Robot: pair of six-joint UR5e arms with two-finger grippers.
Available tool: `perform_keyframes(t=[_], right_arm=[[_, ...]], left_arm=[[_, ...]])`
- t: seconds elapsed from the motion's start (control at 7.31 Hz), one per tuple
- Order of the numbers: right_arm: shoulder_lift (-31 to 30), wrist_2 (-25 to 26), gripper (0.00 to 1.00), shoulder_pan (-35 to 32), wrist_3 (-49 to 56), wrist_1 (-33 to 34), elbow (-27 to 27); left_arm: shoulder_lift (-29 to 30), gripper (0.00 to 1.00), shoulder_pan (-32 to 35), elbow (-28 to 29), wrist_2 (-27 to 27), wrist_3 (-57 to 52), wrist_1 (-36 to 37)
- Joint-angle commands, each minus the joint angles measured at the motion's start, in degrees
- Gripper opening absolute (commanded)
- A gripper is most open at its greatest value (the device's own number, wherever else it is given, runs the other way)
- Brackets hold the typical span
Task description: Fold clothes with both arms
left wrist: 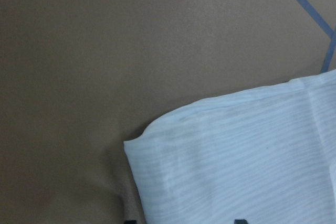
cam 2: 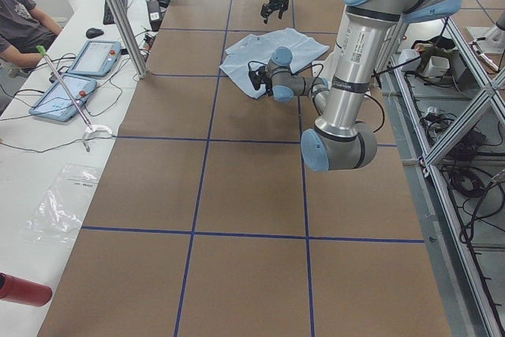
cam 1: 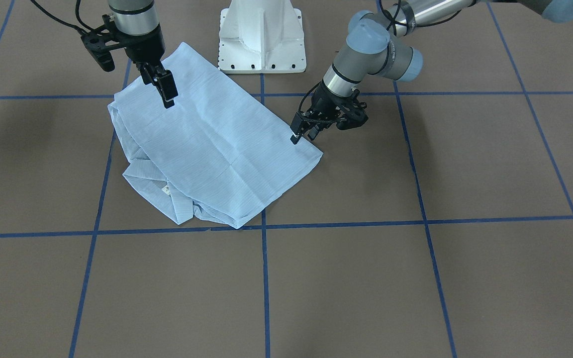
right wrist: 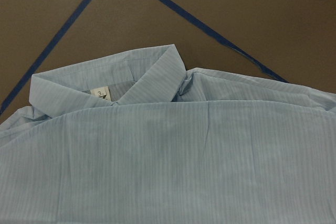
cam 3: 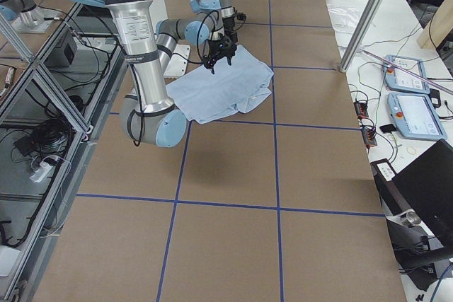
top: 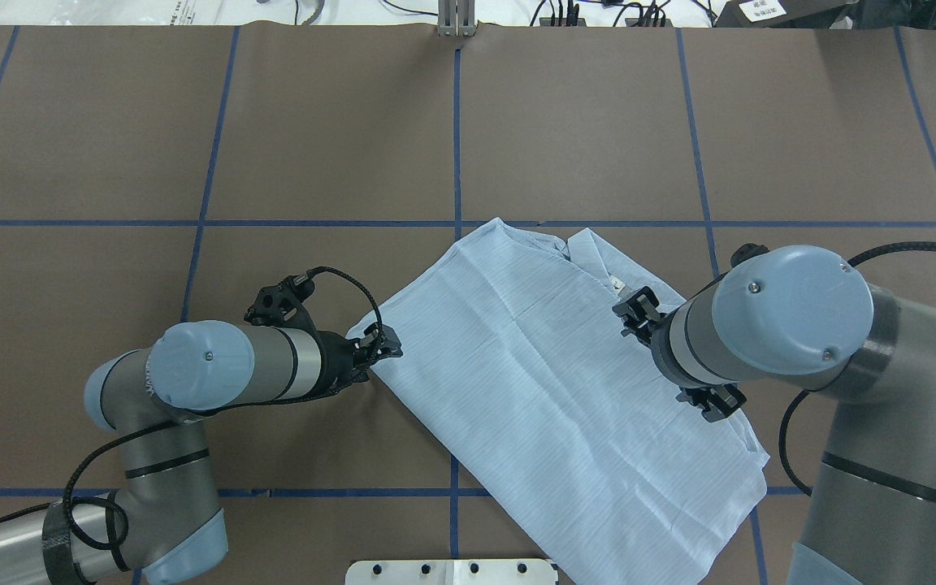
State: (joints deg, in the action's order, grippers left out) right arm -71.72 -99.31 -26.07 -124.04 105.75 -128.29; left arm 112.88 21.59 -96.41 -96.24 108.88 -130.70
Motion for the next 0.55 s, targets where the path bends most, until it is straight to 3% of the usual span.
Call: perform_keyframes(t=[0.0,0.14,0.27,0.41], right_arm=[[0.1,0.2,1.00,0.0,-0.1,0.0,0.0],[0.1,0.2,1.00,0.1,-0.1,0.0,0.1],[0.2,0.2,1.00,0.1,-0.1,0.0,0.1],[0.2,0.2,1.00,0.1,-0.1,0.0,0.1]], left_arm=[[0.2,0.41,-0.1,0.8,0.0,0.6,0.0],[0.2,0.17,0.0,0.9,0.0,0.6,0.0],[0.2,0.00,0.4,0.9,0.8,0.3,0.0],[0.2,0.00,1.4,0.9,1.5,-0.3,0.1]])
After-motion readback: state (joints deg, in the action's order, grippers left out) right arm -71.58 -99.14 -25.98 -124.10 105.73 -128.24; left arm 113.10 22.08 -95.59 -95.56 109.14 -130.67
